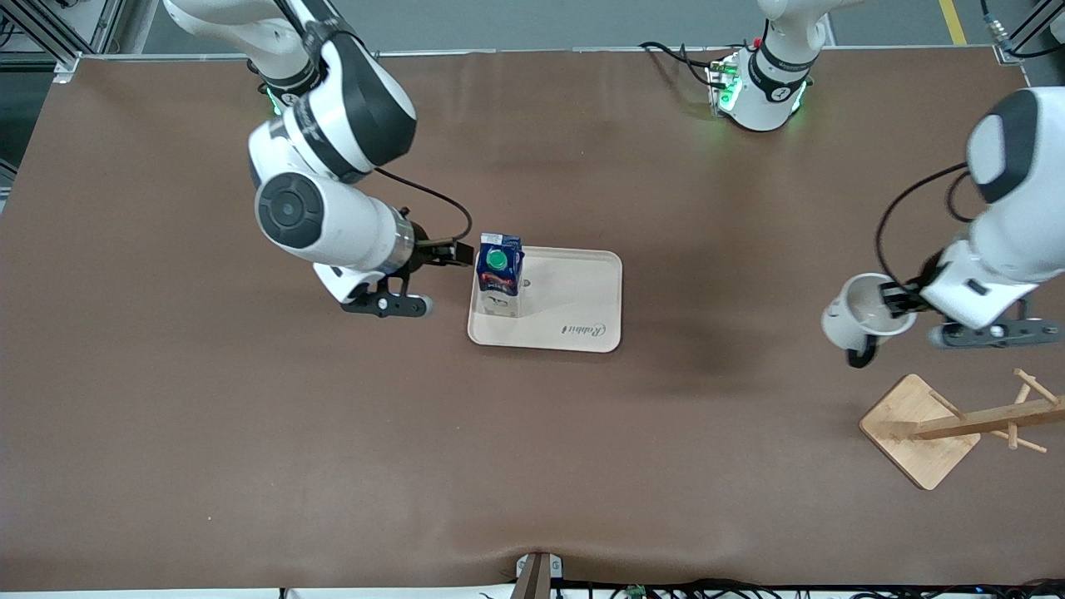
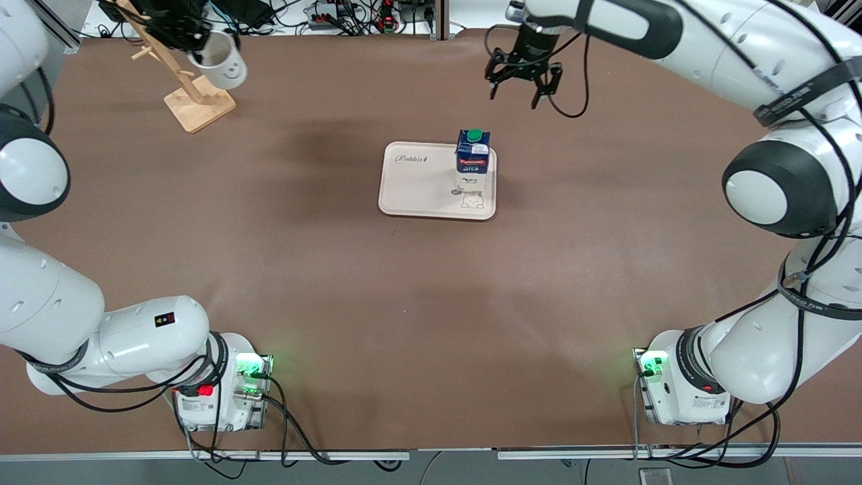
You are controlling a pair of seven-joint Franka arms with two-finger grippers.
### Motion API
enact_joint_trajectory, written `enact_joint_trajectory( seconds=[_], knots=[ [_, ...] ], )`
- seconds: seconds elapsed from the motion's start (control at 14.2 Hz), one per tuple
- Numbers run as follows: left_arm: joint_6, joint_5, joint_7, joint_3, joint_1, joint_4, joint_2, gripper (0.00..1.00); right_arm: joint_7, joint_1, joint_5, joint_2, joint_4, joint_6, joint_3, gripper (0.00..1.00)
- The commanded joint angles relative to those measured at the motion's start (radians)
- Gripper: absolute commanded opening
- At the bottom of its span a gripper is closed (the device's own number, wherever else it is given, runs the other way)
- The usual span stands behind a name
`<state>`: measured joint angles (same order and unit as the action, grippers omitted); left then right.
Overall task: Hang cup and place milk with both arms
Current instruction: 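Carry the mug toward the wooden stand while the right gripper reaches the milk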
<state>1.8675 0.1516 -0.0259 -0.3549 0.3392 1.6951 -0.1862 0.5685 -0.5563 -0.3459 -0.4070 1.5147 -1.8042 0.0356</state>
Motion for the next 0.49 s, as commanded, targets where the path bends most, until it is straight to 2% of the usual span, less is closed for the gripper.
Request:
enact_joint_trajectory(
  seconds=[0.0,0.14,0.42],
  knots=[
    [-0.047,-0.017,0.128,-0.01,0.059,-0.026,0.007,0.0,0.057,-0.079,-0.021,-0.012,0.062,-0.12,0.013,1.0],
    [-0.048,-0.017,0.229,-0.006,0.09,-0.058,0.005,0.0,0.099,-0.111,-0.019,-0.015,0.102,-0.197,0.013,1.0],
    [-0.062,-0.03,0.38,-0.003,0.164,-0.124,-0.041,0.0,0.142,-0.148,-0.015,-0.033,0.151,-0.205,0.013,1.0]
  ],
)
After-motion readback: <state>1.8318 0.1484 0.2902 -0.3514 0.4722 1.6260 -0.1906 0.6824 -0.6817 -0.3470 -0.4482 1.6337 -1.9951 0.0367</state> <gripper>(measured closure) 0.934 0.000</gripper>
